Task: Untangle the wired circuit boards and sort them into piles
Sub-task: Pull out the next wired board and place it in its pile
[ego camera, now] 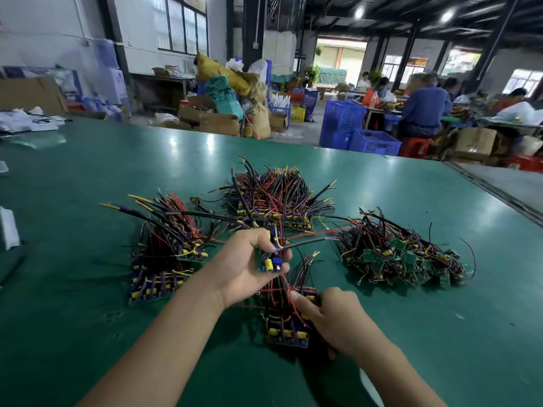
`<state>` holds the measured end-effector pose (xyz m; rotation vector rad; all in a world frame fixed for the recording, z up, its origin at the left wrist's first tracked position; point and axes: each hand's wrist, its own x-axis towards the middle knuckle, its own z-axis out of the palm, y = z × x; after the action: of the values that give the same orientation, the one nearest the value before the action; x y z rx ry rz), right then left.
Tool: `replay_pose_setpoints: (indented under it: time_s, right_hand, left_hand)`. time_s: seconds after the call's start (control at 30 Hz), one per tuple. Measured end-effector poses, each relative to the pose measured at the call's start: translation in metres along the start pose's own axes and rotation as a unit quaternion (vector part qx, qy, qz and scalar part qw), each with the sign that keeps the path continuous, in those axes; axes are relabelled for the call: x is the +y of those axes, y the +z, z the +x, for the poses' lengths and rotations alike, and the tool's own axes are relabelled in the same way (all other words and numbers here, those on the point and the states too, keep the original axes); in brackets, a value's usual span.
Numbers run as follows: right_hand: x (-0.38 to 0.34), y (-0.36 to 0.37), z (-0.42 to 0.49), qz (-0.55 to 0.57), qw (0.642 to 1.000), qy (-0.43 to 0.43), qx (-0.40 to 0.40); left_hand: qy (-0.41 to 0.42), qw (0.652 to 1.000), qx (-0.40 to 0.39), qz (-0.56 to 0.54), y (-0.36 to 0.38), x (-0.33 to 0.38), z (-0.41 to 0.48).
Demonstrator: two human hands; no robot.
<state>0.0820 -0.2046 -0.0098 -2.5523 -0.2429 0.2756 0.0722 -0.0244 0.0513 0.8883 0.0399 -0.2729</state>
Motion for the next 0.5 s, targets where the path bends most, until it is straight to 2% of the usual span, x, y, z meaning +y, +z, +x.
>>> replay_pose_setpoints:
  time_s: [0.13, 0.2, 0.23, 0.3, 0.33, 0.37, 0.43, 0.5]
  right_hand:
    - [0.005, -0.005, -0.001, -0.142, 0.987, 0.034, 0.066]
    - [0.008, -0.007, -0.002, -0.159, 0.979, 0.020, 0.129]
    - [0.009, -0.008, -0.002, -0.125, 0.977, -0.014, 0.173]
    - [0.007, -0.010, 0.001, 0.028, 0.964, -0.109, 0.242]
    - [0.005, -0.010, 0.002, 0.141, 0.953, -0.127, 0.237]
    - [0.001, -0.009, -0.001, 0.281, 0.930, -0.127, 0.198]
    - [-0.004, -0.005, -0.004, 0.506, 0.851, -0.108, 0.084]
    - [-0.010, -0.005, -0.003, 0.589, 0.805, -0.072, 0.007]
  left_hand:
    - [0.006, 1.000, -0.017, 0.002, 0.003, -0.003, 0.005]
    - [0.030, 0.999, -0.034, 0.020, 0.005, -0.001, 0.007]
    - [0.039, 0.998, -0.042, 0.037, 0.005, 0.001, 0.008]
    - [0.041, 0.994, -0.057, 0.088, 0.006, 0.002, 0.007]
    - [0.039, 0.990, -0.061, 0.119, 0.006, 0.001, 0.006]
    - [0.038, 0.987, -0.061, 0.145, 0.006, -0.001, 0.005]
    - [0.046, 0.981, -0.047, 0.184, 0.005, -0.007, 0.004]
    - [0.055, 0.977, -0.027, 0.206, 0.003, -0.011, 0.004]
